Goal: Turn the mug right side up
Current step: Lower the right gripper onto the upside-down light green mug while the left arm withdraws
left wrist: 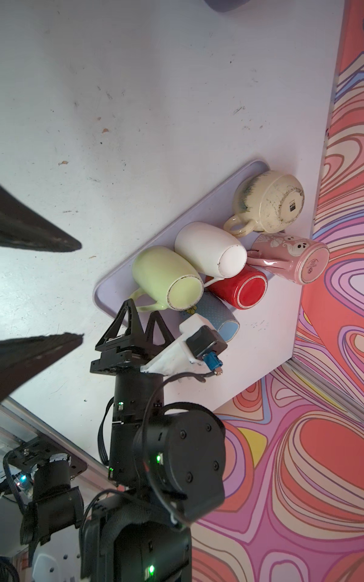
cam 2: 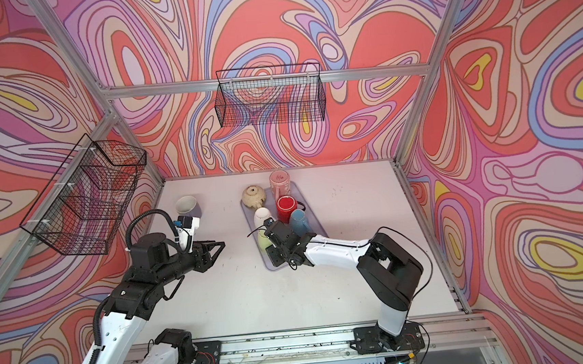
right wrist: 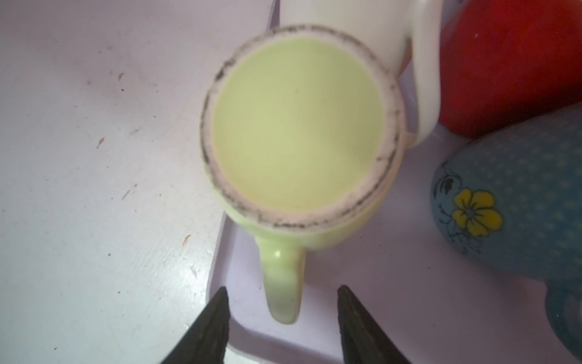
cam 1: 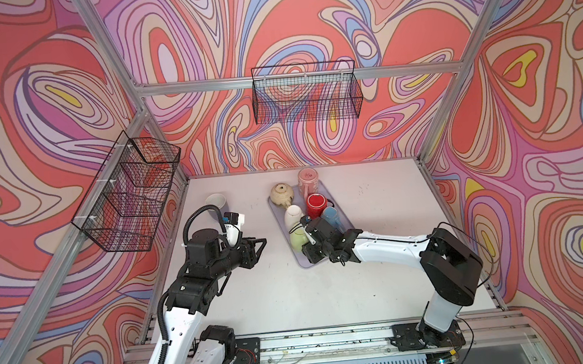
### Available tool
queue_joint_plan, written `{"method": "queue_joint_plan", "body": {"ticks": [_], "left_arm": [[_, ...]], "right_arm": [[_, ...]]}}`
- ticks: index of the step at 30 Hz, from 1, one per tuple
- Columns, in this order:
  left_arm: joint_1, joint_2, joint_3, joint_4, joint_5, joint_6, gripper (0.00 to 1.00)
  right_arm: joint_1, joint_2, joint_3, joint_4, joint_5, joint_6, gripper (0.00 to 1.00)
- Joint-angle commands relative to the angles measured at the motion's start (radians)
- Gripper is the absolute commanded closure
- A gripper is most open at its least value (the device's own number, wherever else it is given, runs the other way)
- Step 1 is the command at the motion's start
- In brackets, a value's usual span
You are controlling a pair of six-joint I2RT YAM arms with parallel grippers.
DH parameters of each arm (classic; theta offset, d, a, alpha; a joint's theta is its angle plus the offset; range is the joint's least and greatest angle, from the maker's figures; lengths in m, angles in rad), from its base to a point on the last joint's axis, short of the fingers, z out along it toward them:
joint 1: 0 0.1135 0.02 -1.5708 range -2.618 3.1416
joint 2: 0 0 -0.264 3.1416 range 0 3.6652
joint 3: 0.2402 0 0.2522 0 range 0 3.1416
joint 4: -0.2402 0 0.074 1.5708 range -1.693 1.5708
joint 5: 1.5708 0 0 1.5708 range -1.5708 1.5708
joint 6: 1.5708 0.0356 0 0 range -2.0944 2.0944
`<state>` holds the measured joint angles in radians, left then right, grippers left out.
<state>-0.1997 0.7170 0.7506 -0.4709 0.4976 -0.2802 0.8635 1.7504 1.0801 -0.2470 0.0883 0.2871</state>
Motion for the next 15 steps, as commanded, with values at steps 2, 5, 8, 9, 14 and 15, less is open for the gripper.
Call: {"method": "queue_joint_plan", "body": {"ticks": [2, 5, 8, 9, 14, 15], "left_arm": [[-0.006, -0.014, -0.004, 0.023, -0.002, -0.036, 0.56], [-0.006, 0.0, -0.002, 0.025, 0.004, -0.04, 0.56], [-0.006, 0.009, 0.001, 0.018, -0.003, -0.036, 0.57], [-0.005, 0.009, 0.001, 0.015, -0.006, -0.035, 0.57], [-0.006, 0.013, 0.001, 0.015, -0.011, -0.033, 0.57], [-0.006, 0.015, 0.001, 0.012, -0.011, -0.033, 0.57]], "right_arm": [[0.012, 0.057, 0.027, 0.031, 0.058, 0.03, 0.45], [0.021, 0.085, 0.036, 0.03, 0.076, 0.035, 0.46], [0.025, 0.102, 0.032, 0.042, 0.09, 0.042, 0.49], [0.024, 0.107, 0.031, 0.049, 0.089, 0.045, 0.52], [0.025, 0.114, 0.014, 0.082, 0.099, 0.055, 0.56], [0.026, 0.113, 0.009, 0.089, 0.101, 0.057, 0.57]]}}
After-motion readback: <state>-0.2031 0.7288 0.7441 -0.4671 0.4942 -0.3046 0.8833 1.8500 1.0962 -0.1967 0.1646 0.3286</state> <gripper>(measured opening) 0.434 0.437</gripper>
